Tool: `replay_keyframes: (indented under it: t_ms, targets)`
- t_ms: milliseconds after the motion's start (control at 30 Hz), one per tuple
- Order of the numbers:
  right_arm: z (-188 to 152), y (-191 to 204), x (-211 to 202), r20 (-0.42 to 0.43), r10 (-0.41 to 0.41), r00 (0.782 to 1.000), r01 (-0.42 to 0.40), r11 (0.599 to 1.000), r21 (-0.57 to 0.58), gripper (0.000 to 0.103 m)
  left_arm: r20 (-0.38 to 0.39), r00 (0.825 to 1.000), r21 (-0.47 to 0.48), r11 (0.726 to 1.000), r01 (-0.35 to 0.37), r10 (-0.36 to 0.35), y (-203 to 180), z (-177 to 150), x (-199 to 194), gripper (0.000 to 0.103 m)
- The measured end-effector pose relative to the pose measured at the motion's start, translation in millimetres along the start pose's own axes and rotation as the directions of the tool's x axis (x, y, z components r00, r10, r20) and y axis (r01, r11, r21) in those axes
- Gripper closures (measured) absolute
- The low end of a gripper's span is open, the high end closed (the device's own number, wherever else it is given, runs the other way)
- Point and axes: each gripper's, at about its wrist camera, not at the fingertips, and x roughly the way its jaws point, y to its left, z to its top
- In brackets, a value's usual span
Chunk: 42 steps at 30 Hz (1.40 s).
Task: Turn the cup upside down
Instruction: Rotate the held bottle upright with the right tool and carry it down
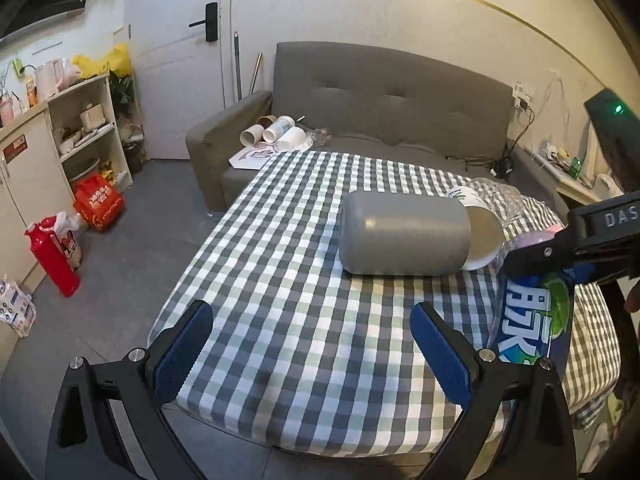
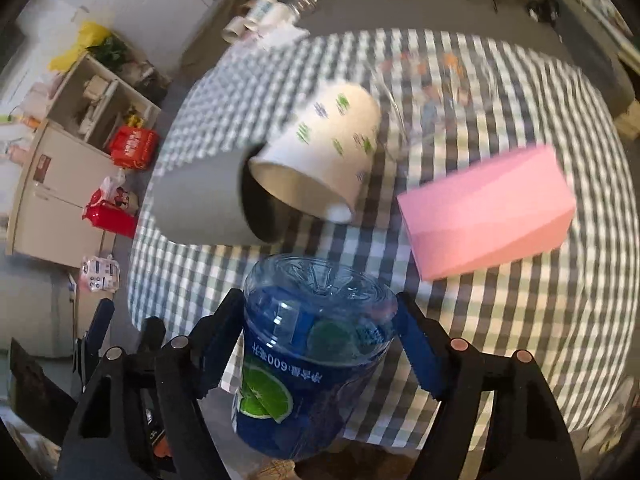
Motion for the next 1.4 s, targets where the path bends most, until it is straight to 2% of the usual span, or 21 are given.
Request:
replay_keyframes:
  t_ms: [167, 333, 433, 533, 633, 833, 1100, 1333, 1400]
  targets:
    - [-4, 17, -23, 0.089, 0.007, 0.996, 0.002, 0.996, -0.092, 0.029, 0.010, 1.000, 0.011, 1.000, -0.019, 0.019, -3, 4, -7, 0.001]
    - [-12, 28, -49, 0.202, 0.002, 0.979, 0.036, 0.983, -0.183, 0.029, 0.011, 1.000, 0.018, 0.999, -0.026, 0.026, -7, 5, -10, 0.002]
    - [-18, 34, -65, 0.280, -0.031, 0.959, 0.101, 0.966, -0.239, 0.029, 0.015, 0.999, 0.026, 0.999, -0.039, 0.038, -9, 6, -11, 0.001]
    - [-28, 47, -74, 0.362, -0.070, 0.930, 0.196, 0.925, -0.325, 0.029, 0.021, 0.999, 0.025, 0.998, -0.050, 0.049, -13, 7, -12, 0.001]
    - [-37, 50, -77, 0.411, -0.070, 0.909, 0.247, 0.885, -0.394, 0.029, 0.023, 0.998, 0.016, 0.998, -0.058, 0.058, -12, 6, -10, 0.001]
    - [-44, 53, -60, 0.435, -0.047, 0.899, 0.277, 0.832, -0.481, 0.029, 0.004, 0.996, 0.002, 0.996, -0.092, 0.092, -5, 2, -4, 0.001]
    - [-40, 45, -43, 0.450, -0.056, 0.891, 0.296, 0.823, -0.485, 0.029, -0.029, 0.992, -0.038, 0.992, -0.122, 0.121, 3, -3, 9, 0.001]
    - [-35, 46, -39, 0.474, -0.050, 0.879, 0.305, 0.823, -0.479, 0.029, -0.042, 0.993, -0.011, 0.994, -0.110, 0.110, -5, -8, 14, 0.001]
    - [-32, 46, -38, 0.471, -0.039, 0.881, 0.292, 0.828, -0.478, 0.029, -0.043, 0.993, 0.000, 0.994, -0.109, 0.109, -7, -9, 14, 0.001]
